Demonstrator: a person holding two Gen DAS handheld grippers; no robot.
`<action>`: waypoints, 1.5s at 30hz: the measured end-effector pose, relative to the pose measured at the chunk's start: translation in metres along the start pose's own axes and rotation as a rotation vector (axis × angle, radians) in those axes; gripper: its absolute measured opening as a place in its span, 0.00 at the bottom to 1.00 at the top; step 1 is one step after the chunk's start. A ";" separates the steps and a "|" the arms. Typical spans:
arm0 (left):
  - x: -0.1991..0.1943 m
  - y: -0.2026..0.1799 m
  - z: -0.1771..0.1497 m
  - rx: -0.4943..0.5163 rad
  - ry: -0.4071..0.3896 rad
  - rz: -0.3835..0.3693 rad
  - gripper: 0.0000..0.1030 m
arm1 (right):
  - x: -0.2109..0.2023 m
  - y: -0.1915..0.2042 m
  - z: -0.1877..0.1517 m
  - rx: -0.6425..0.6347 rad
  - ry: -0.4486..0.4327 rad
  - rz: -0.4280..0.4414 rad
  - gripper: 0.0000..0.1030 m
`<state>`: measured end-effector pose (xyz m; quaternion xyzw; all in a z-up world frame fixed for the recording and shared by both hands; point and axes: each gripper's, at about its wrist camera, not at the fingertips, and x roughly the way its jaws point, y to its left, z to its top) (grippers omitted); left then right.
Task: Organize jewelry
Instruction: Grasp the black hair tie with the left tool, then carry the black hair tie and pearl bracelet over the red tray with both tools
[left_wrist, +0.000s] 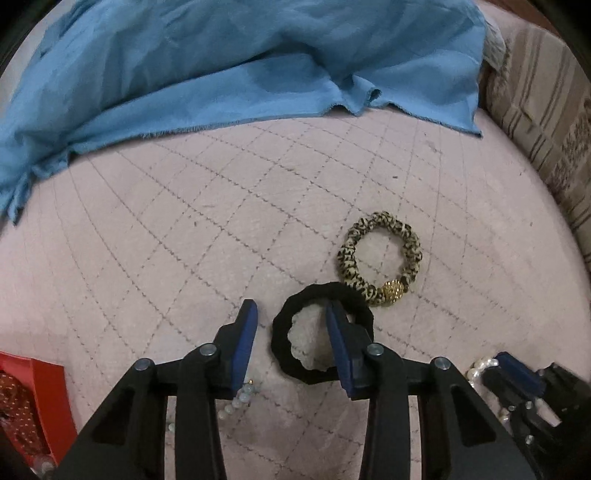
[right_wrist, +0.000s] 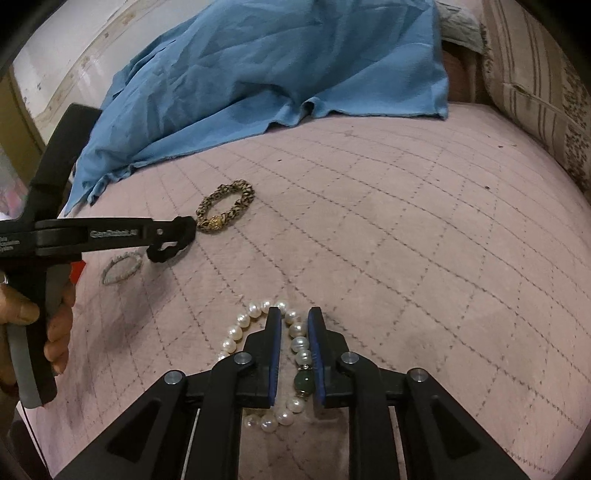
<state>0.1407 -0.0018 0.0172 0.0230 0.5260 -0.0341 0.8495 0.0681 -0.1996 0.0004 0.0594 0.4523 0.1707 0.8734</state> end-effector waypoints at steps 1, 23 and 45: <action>-0.002 -0.003 -0.002 0.010 -0.005 0.012 0.14 | 0.000 0.002 0.000 -0.010 0.001 0.005 0.11; -0.186 0.027 -0.082 -0.168 -0.200 -0.151 0.06 | -0.055 -0.001 -0.004 0.140 -0.134 0.219 0.10; -0.249 0.248 -0.233 -0.566 -0.259 0.121 0.06 | -0.119 0.129 0.011 -0.130 -0.117 0.223 0.10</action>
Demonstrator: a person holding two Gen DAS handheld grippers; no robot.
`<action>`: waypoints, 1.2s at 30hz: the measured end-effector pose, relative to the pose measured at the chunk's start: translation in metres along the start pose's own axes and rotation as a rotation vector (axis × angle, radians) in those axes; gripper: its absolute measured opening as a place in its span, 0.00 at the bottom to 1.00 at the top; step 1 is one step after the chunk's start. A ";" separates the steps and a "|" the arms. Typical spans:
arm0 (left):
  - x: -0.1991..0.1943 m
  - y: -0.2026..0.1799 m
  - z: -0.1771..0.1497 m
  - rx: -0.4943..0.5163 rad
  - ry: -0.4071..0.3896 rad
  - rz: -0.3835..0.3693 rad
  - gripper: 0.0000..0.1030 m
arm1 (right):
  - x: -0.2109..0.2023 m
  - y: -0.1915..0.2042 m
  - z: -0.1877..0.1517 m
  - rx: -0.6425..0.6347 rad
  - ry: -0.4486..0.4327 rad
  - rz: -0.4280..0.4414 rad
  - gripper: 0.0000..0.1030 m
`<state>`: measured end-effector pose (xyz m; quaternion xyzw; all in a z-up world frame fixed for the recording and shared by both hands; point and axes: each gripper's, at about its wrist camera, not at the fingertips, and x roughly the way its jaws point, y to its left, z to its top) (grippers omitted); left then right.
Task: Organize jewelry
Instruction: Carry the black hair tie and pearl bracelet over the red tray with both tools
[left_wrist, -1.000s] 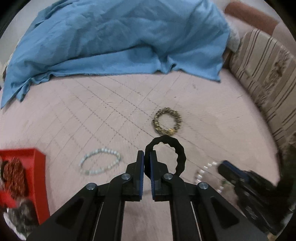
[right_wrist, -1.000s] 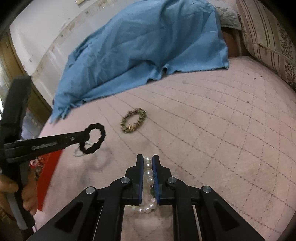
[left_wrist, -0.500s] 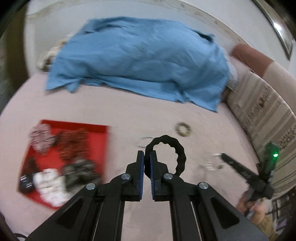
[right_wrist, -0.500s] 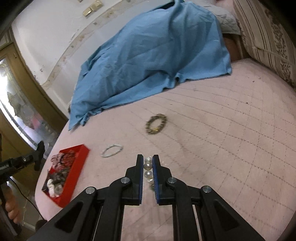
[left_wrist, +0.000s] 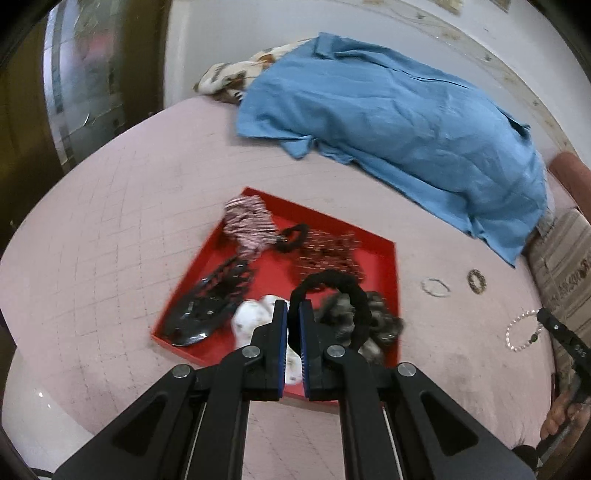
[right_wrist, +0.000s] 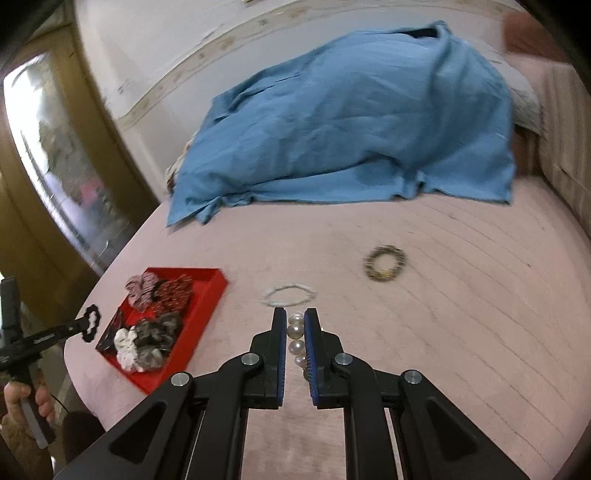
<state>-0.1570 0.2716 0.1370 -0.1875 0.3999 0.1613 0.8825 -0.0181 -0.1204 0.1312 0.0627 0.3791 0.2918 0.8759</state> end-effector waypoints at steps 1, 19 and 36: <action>0.005 0.006 0.000 -0.011 0.005 0.003 0.06 | 0.003 0.009 0.002 -0.014 0.007 0.007 0.10; 0.110 0.025 0.038 -0.019 0.092 0.007 0.06 | 0.113 0.168 0.046 -0.231 0.151 0.104 0.10; 0.123 0.032 0.039 -0.024 0.112 -0.030 0.06 | 0.224 0.178 0.041 -0.256 0.295 -0.025 0.10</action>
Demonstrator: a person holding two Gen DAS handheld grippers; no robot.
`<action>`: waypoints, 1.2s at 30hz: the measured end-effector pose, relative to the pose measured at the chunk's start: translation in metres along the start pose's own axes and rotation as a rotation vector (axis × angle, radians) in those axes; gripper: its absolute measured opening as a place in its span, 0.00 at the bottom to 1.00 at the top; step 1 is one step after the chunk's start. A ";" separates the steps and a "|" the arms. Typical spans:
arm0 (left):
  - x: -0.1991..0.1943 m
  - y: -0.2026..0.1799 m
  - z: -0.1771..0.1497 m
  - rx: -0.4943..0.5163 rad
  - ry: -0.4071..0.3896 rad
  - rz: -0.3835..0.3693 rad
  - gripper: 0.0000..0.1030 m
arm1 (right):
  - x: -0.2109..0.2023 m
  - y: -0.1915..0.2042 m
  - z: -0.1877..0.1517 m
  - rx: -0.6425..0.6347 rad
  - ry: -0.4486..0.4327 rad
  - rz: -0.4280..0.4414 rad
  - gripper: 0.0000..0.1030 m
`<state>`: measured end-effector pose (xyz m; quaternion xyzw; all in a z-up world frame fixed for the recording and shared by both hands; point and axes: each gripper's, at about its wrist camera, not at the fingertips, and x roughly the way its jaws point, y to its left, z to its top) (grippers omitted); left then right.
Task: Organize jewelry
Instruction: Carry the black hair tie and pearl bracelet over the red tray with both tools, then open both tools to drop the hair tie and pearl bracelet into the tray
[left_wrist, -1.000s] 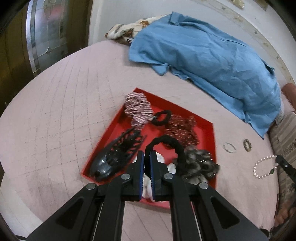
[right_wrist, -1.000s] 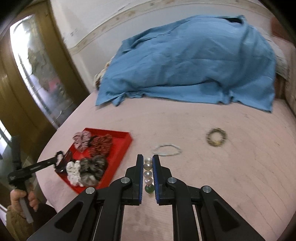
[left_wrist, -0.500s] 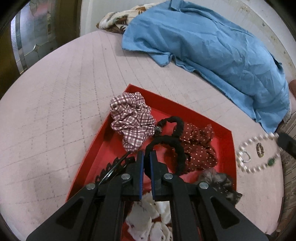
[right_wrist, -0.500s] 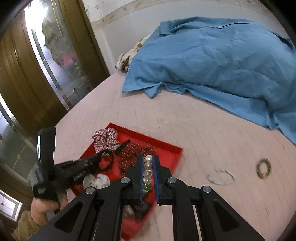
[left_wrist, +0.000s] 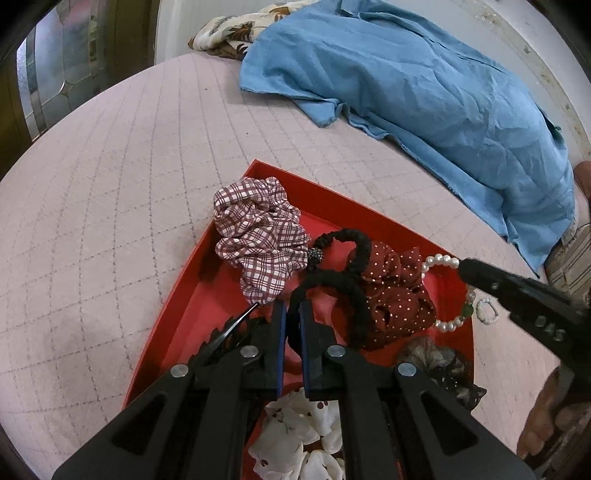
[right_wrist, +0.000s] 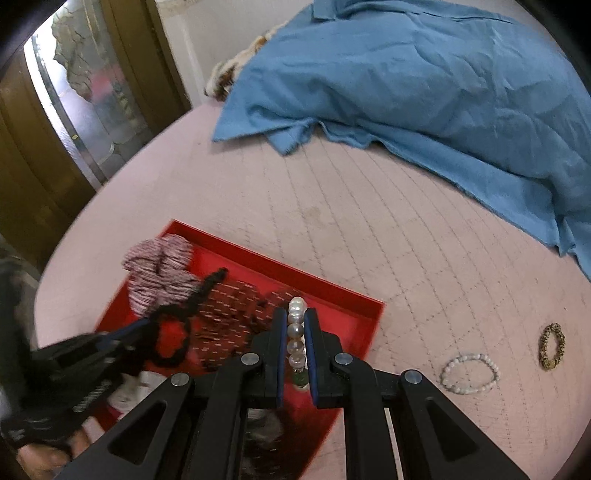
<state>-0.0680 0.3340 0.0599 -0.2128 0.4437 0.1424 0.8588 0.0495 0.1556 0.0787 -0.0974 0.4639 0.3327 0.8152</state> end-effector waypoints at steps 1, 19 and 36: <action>0.000 0.000 0.000 -0.001 -0.001 -0.006 0.06 | 0.002 -0.002 -0.001 0.003 0.006 -0.007 0.10; -0.034 -0.012 -0.006 0.026 -0.131 -0.055 0.43 | -0.007 -0.013 -0.009 0.023 -0.004 -0.068 0.31; -0.046 -0.015 -0.018 0.084 -0.173 0.106 0.62 | -0.062 -0.044 -0.063 0.091 -0.017 -0.097 0.41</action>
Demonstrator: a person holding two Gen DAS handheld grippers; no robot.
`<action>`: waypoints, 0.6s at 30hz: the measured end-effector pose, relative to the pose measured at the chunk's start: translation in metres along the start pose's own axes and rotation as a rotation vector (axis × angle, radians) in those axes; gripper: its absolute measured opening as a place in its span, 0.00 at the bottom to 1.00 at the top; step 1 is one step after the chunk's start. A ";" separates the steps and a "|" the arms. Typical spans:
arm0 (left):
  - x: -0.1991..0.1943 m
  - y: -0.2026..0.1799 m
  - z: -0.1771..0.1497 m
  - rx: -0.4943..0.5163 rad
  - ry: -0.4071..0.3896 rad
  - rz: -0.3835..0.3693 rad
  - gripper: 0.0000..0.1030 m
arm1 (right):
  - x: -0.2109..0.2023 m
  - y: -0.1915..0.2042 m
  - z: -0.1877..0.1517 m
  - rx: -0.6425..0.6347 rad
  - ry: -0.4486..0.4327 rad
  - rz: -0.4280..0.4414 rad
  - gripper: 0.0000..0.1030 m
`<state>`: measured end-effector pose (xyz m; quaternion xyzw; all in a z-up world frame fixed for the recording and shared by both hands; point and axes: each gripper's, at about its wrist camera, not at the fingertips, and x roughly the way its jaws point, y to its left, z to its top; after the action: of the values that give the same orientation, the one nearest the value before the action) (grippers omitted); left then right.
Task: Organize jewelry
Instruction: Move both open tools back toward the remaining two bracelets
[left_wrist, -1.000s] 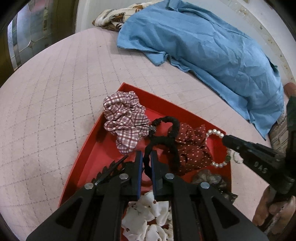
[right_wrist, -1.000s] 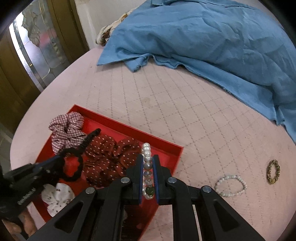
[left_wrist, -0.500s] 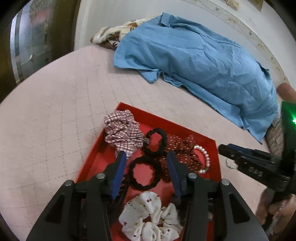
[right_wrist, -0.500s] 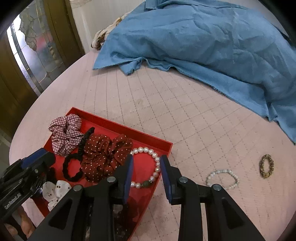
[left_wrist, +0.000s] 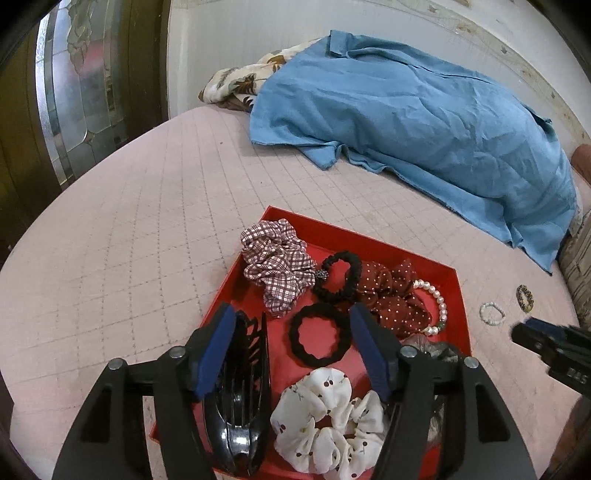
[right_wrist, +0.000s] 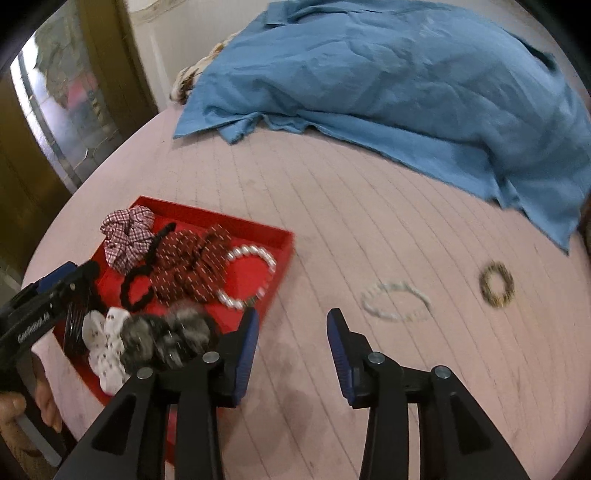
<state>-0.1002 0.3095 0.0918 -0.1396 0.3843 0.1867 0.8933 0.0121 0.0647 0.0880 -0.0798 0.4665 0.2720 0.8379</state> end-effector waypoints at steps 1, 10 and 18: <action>-0.001 -0.002 -0.001 0.009 -0.002 0.007 0.62 | -0.004 -0.006 -0.004 0.015 0.000 0.004 0.41; -0.034 -0.028 -0.015 0.032 -0.049 -0.032 0.63 | -0.049 -0.068 -0.056 0.084 -0.024 -0.062 0.52; -0.065 -0.063 -0.034 0.101 0.005 -0.043 0.66 | -0.072 -0.125 -0.097 0.210 -0.032 -0.076 0.54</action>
<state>-0.1352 0.2248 0.1236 -0.1028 0.3923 0.1476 0.9021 -0.0234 -0.1048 0.0787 -0.0051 0.4756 0.1910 0.8586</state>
